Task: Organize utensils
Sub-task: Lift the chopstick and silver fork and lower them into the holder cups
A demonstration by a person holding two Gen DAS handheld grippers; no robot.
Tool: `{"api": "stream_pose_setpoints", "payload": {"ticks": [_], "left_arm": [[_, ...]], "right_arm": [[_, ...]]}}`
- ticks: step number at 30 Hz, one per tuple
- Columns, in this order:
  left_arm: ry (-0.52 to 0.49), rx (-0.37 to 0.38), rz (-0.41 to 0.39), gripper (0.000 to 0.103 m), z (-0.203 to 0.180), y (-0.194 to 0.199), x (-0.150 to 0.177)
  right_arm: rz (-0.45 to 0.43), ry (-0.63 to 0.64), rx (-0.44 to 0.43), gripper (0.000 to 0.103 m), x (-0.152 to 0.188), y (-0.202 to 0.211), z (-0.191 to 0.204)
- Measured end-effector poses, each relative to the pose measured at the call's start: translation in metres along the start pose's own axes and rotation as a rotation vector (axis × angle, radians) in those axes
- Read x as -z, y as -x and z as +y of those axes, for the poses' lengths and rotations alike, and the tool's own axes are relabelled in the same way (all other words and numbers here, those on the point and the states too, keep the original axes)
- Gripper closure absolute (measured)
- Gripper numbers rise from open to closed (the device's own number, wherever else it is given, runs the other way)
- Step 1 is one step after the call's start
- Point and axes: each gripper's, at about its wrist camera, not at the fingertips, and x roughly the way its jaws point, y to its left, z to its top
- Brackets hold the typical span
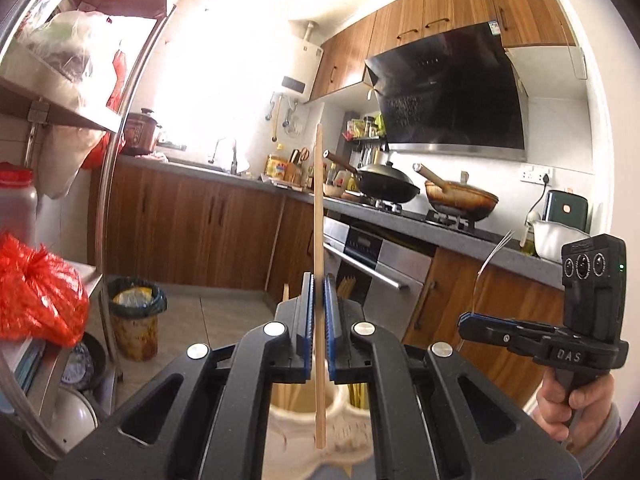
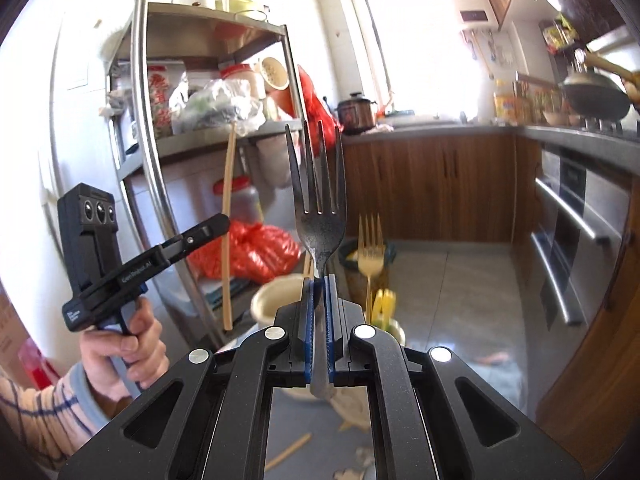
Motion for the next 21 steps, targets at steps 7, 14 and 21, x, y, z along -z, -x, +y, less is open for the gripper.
{"api": "stream_pose_setpoints", "payload": {"ticks": [7,14,21], "left_arm": [[0.007,-0.011,-0.029,0.099,0.009,-0.028,-0.002],[-0.014,-0.081,0.0,0.099,0.012,-0.05,0.018],[-0.057,-0.128,0.08,0.099,0.006,-0.061,0.039]], "right_arm": [[-0.016,-0.012,0.026,0.097,-0.007,-0.018,-0.014],[0.009,-0.03,0.06,0.097,0.0,-0.038,-0.024],[0.118,0.014,0.099,0.097,0.023,-0.067,-0.018]]}}
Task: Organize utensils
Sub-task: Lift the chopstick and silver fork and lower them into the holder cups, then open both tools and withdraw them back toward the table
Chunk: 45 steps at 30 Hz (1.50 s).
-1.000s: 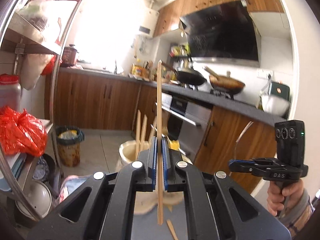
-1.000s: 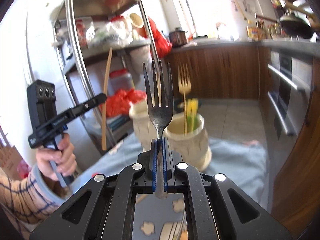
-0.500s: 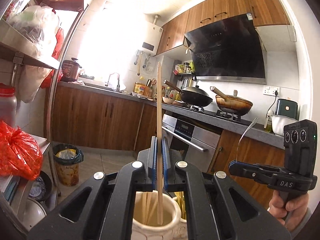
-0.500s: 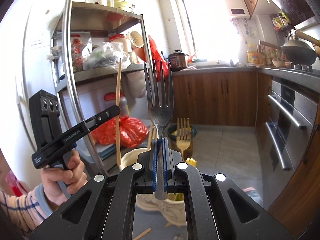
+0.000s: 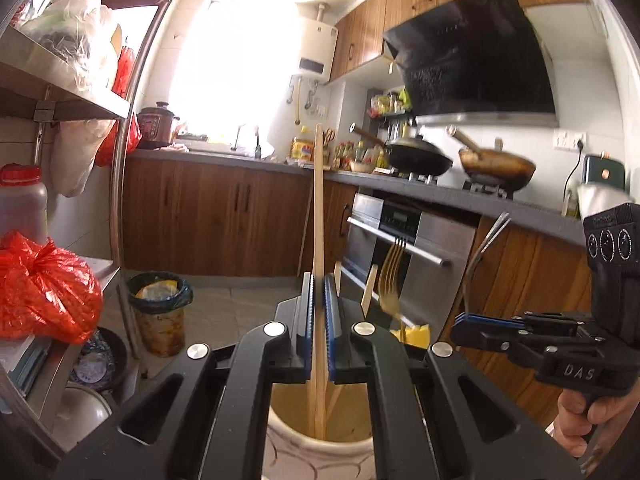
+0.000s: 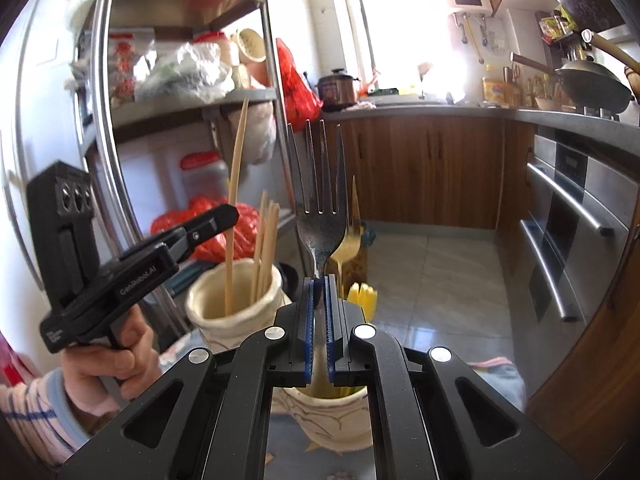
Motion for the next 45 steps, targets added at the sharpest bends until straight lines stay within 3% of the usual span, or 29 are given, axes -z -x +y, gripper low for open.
{"api": "stream_pose_setpoints", "payload": {"ticks": [10,30,35,45], "left_arm": [[-0.022,-0.074,0.11,0.098,-0.005,-0.011,0.016],[-0.035,-0.092,0.129,0.097,-0.007,-0.014,0.019],[-0.034,-0.098,0.105,0.081,-0.005,-0.007,0.017],[-0.033,-0.122,0.064,0.046,0.002,0.025,0.013]], "right_arm": [[0.071,0.017,0.011,0.097,0.015,-0.019,0.005],[0.114,-0.009,0.025,0.097,0.023,-0.04,0.0],[0.109,-0.01,0.02,0.096,0.023,-0.038,-0.001],[0.058,-0.016,0.024,0.076,0.029,-0.004,0.0]]}}
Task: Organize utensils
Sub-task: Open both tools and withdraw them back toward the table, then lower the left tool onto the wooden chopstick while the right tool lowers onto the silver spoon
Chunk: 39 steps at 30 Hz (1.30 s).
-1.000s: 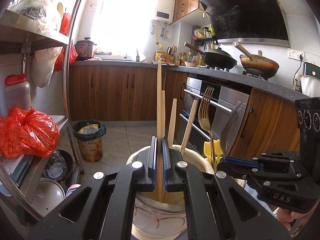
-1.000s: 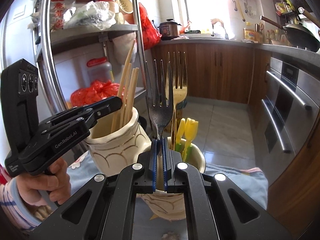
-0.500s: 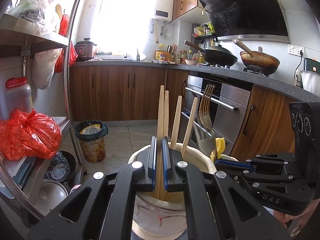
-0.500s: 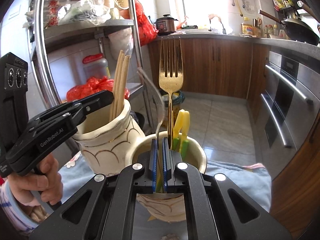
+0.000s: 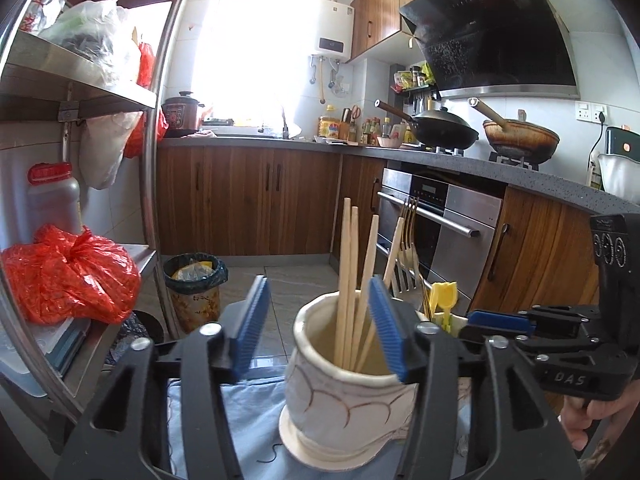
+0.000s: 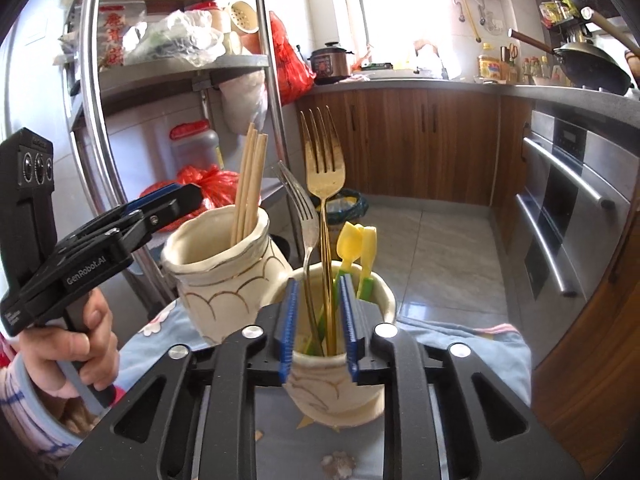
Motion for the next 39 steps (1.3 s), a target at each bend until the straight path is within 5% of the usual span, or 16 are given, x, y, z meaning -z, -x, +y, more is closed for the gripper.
{"api": "stream_pose_setpoints", "payload": {"ticks": [14,20,39], "left_arm": [[0.03,-0.005,0.025,0.02,0.009,0.041,0.022],[0.031,0.019,0.107,0.02,0.007,0.05,0.042],[-0.198,0.106,0.407,0.02,-0.063,0.05,0.115]], "right_arm": [[0.005,-0.003,0.023,0.039,0.039,0.038,0.008],[0.066,-0.01,0.045,0.035,0.062,0.045,0.008],[0.295,0.052,0.101,0.025,0.127,0.044,0.021]]}}
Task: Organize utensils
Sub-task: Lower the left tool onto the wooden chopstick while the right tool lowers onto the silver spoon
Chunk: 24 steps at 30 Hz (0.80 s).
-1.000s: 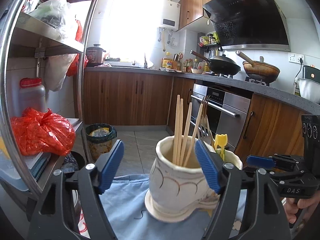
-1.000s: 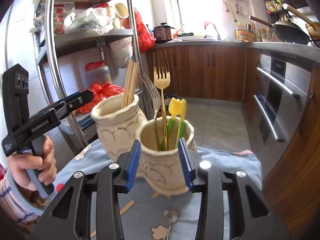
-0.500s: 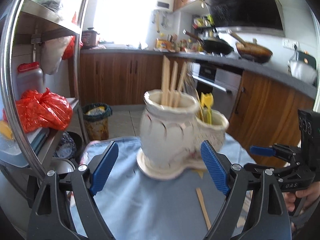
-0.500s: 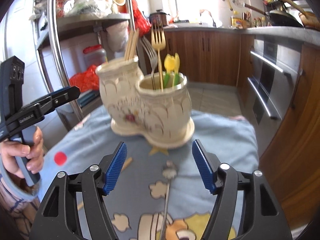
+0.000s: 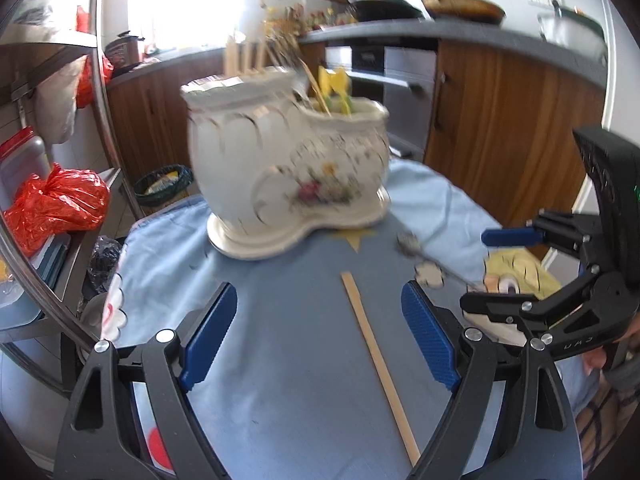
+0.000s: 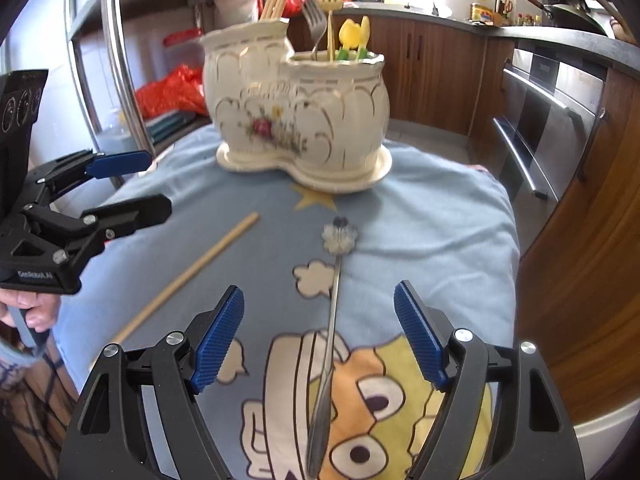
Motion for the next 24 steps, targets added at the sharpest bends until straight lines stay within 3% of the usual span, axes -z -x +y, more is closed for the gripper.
{"api": "stream_pose_setpoints", "payload": {"ticks": [13,16,22,24], "left_arm": [[-0.11,-0.009,0.137,0.02,-0.028,-0.02,0.02],[-0.126,-0.016,0.154,0.021,-0.031,-0.023,0.022],[-0.116,0.008,0.191,0.036,-0.031,-0.029,0.024],[-0.112,0.023,0.194,0.042,-0.032,-0.029,0.024]], "right_arm": [[0.081,0.064,-0.001,0.025,0.019,-0.005,0.014],[0.079,0.054,-0.023,0.03,0.019,-0.006,0.013],[0.067,0.034,-0.047,0.049,0.019,-0.004,0.01],[0.064,0.021,-0.04,0.06,0.019,-0.003,0.006]]}}
